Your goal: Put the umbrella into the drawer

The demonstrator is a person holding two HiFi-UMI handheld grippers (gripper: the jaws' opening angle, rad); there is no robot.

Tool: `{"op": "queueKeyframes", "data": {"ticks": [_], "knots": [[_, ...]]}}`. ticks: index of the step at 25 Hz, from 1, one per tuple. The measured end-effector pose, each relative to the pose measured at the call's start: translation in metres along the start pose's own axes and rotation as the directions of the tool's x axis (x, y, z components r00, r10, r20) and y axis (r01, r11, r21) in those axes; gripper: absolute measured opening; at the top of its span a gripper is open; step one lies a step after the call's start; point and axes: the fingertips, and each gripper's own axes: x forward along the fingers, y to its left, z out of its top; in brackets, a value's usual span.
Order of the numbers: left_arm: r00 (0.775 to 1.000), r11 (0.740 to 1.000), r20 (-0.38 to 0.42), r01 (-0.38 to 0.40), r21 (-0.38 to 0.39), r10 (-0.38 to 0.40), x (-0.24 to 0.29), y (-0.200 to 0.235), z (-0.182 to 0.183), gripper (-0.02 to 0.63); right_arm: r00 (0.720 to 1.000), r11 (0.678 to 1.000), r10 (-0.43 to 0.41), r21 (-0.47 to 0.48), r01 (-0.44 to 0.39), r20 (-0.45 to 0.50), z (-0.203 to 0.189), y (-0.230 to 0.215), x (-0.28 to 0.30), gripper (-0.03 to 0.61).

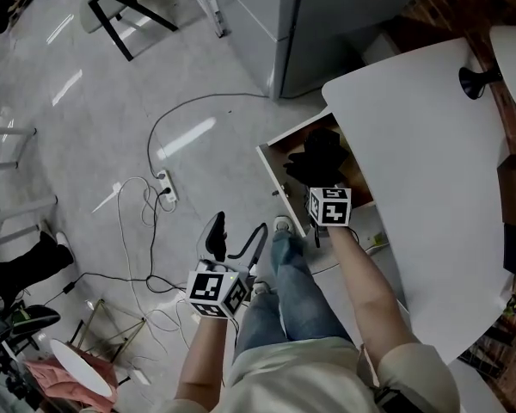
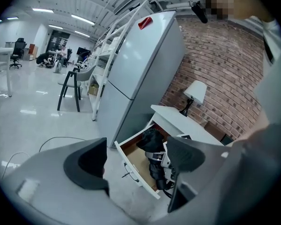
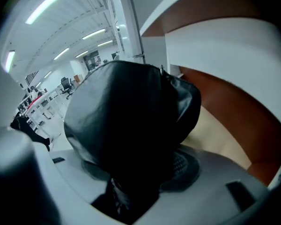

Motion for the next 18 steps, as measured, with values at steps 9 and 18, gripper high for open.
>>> {"op": "queueKeyframes", "data": {"ticks": [9,18], "knots": [[0.999,1.0,-0.03,-0.012,-0.016,0.012,0.026,0.011,-0.014,0.399,0.996,1.0,0.005,-0.003,-0.006,-0.089,-0.021,-0.008,0.056,0.247],[0.999,0.999,-0.043,-0.023,-0.033,0.022,0.032,0.021,-0.024,0.399,0.985,1.0,-0.009,-0.024,0.005,-0.174,-0.043,-0.02,0.089,0.25]]}}
